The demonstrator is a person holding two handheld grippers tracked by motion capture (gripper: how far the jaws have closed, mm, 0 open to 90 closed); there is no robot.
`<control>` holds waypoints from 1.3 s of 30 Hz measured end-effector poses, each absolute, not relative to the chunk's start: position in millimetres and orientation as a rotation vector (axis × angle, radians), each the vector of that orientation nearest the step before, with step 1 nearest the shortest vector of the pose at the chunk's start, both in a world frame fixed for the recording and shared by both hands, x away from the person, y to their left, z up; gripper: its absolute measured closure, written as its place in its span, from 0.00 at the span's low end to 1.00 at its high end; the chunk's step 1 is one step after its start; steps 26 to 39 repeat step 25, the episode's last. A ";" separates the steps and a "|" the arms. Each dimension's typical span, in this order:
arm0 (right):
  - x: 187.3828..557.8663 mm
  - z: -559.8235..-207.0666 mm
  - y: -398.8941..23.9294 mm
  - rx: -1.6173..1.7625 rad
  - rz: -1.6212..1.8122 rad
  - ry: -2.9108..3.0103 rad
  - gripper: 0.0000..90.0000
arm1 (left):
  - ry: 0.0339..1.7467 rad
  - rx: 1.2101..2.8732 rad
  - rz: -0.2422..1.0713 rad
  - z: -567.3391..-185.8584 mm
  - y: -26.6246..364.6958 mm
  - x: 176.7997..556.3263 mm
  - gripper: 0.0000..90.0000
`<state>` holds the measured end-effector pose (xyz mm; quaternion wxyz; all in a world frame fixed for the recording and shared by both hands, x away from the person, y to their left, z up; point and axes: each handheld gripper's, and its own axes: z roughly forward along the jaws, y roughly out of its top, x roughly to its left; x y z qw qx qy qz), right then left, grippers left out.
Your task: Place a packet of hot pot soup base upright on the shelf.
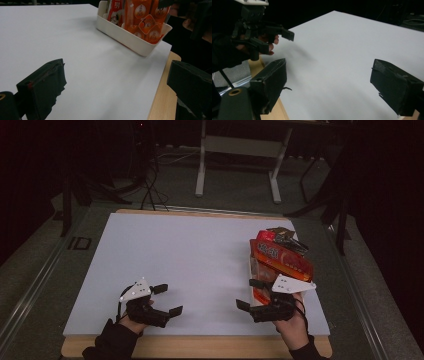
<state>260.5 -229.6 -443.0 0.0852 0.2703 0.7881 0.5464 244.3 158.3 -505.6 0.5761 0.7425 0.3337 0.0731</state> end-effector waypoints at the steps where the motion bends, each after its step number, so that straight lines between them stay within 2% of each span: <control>1: 260.4 -444.7 -229.4 0.805 1.626 2.355 0.15 | 0.782 1.738 0.171 -505.6 158.4 244.3 0.02; 17: 256.1 -468.5 -235.1 0.810 1.537 2.418 0.15 | 0.770 1.733 0.172 -506.7 158.3 243.3 0.02; 39: 257.8 -472.0 -235.1 0.808 1.533 2.427 0.15 | 0.768 1.741 0.170 -509.1 157.1 242.6 0.02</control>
